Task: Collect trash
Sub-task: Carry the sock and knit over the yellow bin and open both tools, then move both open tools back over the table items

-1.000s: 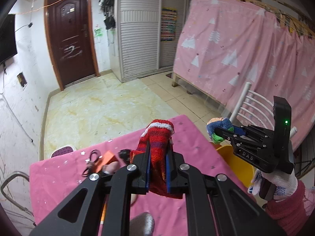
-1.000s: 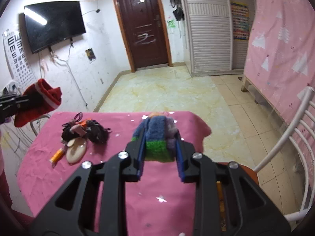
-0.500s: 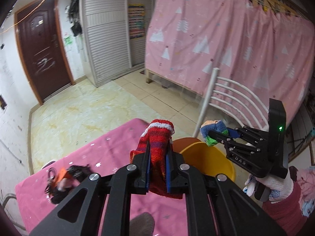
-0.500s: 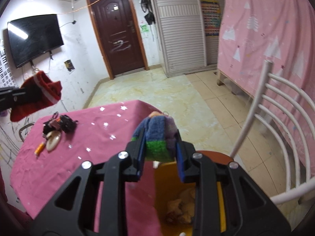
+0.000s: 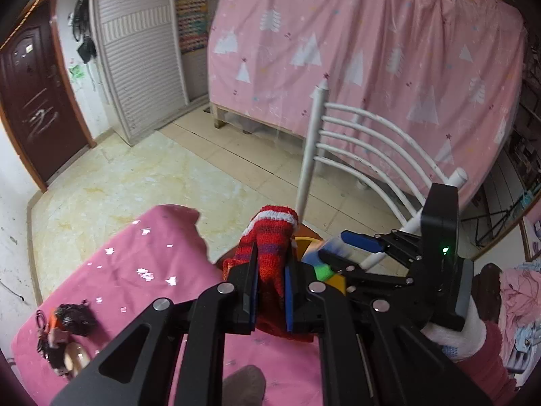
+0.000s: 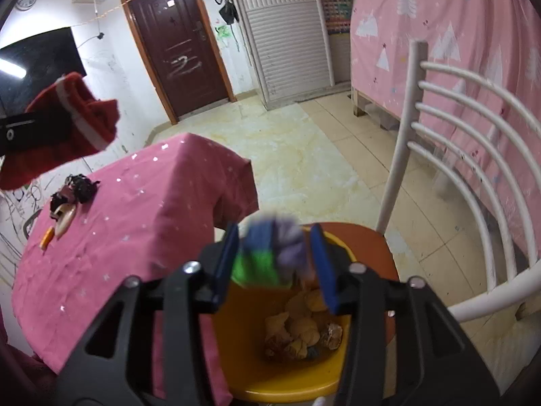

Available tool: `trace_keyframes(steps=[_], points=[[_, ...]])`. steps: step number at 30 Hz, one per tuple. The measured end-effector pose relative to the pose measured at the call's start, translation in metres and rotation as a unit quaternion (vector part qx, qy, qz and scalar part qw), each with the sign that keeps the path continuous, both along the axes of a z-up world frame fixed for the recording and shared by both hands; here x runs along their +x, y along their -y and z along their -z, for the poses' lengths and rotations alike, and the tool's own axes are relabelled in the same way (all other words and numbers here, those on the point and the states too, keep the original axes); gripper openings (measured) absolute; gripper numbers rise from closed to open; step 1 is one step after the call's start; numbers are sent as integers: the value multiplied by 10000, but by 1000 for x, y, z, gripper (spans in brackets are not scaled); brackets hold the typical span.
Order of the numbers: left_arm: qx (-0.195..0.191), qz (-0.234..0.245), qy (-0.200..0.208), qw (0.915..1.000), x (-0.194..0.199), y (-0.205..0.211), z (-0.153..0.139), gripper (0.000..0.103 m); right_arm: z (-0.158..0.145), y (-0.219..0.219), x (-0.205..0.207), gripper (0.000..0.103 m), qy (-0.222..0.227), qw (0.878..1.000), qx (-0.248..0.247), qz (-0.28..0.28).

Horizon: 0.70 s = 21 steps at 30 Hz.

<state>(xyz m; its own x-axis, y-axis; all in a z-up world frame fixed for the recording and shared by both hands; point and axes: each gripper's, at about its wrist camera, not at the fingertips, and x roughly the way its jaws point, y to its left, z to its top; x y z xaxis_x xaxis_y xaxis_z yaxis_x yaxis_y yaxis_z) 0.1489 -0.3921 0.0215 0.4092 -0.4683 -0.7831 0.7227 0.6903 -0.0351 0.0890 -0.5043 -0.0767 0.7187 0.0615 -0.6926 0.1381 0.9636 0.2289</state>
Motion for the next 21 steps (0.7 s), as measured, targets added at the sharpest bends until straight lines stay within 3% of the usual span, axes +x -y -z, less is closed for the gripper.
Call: trace_keyframes(steps=[7, 12, 13, 16, 17, 21], points=[[89, 255, -236, 9994, -3, 33, 15, 4, 1, 18, -13, 47, 58, 9995, 122, 282], [94, 382, -327, 9987, -7, 42, 18, 11, -1, 24, -18, 47, 70, 9991, 113, 396], [80, 379, -331, 9987, -8, 42, 18, 17, -2, 25, -18, 47, 72, 9991, 107, 410], [1, 321, -327, 9989, -7, 37, 16, 56, -4, 23, -19, 47, 73, 9991, 97, 410], [-31, 293, -322, 9990, -6, 37, 15, 61, -5, 21, -18, 47, 69, 9992, 82, 397], [-67, 168, -302, 9994, -1, 22, 14, 61, -9, 14, -16, 47, 66, 9994, 38, 335]])
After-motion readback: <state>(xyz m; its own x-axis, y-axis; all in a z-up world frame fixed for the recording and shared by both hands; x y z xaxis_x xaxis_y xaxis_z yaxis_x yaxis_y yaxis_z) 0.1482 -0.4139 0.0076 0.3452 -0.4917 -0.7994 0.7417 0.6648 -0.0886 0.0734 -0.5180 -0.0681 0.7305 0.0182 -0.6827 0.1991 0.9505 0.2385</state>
